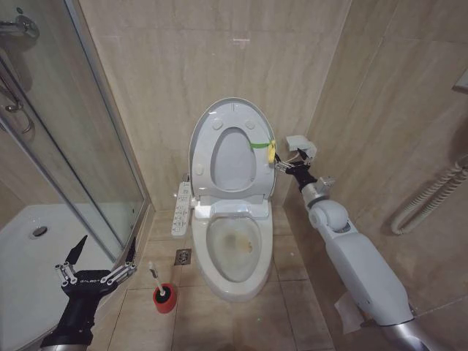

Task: Open the toilet lid, clean the toilet bowl with a toilet brush, close the toilet lid, and flush.

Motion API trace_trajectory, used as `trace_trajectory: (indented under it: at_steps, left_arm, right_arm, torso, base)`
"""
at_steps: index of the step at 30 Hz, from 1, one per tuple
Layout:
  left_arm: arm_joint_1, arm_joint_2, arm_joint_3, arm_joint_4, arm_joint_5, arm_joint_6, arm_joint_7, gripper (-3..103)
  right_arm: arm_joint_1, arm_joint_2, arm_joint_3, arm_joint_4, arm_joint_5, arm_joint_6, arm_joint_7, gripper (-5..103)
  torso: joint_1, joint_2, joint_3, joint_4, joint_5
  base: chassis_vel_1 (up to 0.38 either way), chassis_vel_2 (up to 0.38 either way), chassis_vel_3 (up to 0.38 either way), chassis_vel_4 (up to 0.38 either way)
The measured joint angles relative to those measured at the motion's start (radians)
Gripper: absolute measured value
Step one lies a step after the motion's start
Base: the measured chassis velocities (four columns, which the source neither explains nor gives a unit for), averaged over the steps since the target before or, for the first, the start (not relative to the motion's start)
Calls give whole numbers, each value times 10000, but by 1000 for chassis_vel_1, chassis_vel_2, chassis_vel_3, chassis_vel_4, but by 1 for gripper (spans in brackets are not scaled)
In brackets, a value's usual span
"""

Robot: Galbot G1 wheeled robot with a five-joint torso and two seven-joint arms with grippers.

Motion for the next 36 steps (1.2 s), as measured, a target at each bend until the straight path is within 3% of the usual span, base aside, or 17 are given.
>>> trace_trajectory:
  at_steps: [7,11,14,22,29,36]
  left_arm:
    - [0,0,0,0,0,0,0,100]
    - [0,0,0,0,0,0,0,100]
    - [0,1,1,1,0,0,1,100]
    - [0,0,0,0,0,0,0,100]
    - [0,1,0,0,0,0,0,100]
    - [0,0,0,0,0,0,0,100]
  right_arm:
    - [-467,-173,559,301,28,-235,457,100]
    - [-1231,-313,974,1512,560,-922,1154,100]
    - [-2631,-484,1235,3510,1429,-1660,1975,100]
    - [-4577,-453,1236,5948,2375,-2214,2764,100]
    - [-6362,-183,1881,7036,2132,-2201,2818,100]
    - [-8563,503,3172,8402,1157,-1716,2311,100]
  torso:
    - [1,0,1,0,0]
    - [0,0,0,-4,-3]
    - [-1,0,-1,-3,-3]
    - [-1,1,-1,2,-2]
    - [-1,1,-1,-3,-2]
    - [-1,1,-1,-1,-3]
  base:
    - [0,0,0,0]
    - [0,0,0,0]
    - [0,0,0,0]
    - [0,0,0,0]
    - [0,0,0,0]
    - [0,0,0,0]
